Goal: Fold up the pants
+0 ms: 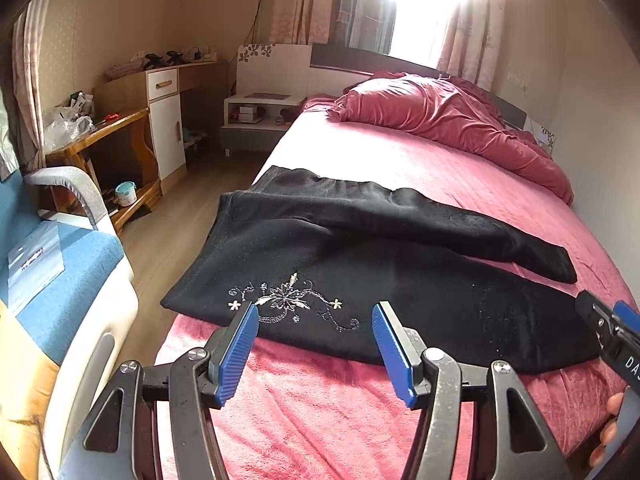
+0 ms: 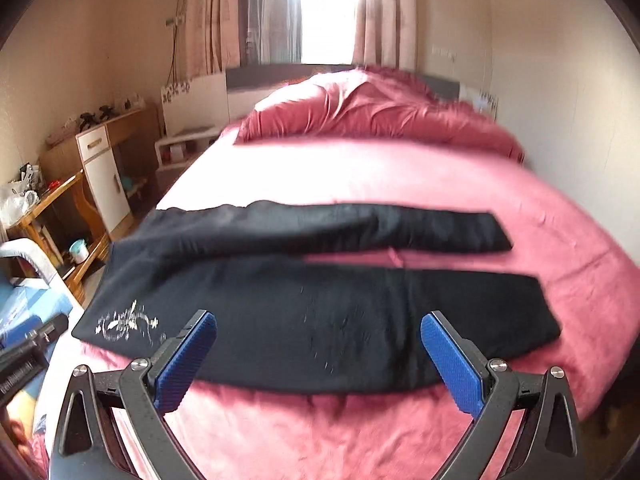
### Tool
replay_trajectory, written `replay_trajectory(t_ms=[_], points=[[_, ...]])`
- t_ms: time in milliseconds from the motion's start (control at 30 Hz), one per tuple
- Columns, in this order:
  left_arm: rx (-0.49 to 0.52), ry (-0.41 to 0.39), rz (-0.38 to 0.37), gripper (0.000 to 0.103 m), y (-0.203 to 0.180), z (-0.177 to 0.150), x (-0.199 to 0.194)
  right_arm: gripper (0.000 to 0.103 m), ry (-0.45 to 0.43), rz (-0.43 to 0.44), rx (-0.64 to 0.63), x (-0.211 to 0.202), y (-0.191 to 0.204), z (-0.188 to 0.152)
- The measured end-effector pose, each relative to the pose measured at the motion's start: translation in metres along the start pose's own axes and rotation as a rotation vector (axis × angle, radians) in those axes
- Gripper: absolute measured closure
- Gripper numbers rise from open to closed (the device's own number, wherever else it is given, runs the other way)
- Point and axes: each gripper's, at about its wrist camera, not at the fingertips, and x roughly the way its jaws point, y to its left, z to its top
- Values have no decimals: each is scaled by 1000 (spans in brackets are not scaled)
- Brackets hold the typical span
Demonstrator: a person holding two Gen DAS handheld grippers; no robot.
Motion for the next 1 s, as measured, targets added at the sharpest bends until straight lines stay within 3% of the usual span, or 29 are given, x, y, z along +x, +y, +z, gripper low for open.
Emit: replay_trajectory(t_ms=[267,800,900,1000], points=[[0,-32,-4,42,-2,8,-11,0,-86,-2,-26,-24,15,12],[-3,-38,-4,42,-2,8,-15,0,-60,-14,-43,-17,15,4],[0,-52,-1,42,-1,7,-17,0,-106,-55,-56,-19,10,-4],[-7,-65,-5,42,-1,6,-19,0,-80,-41,12,-13,-8,-7]])
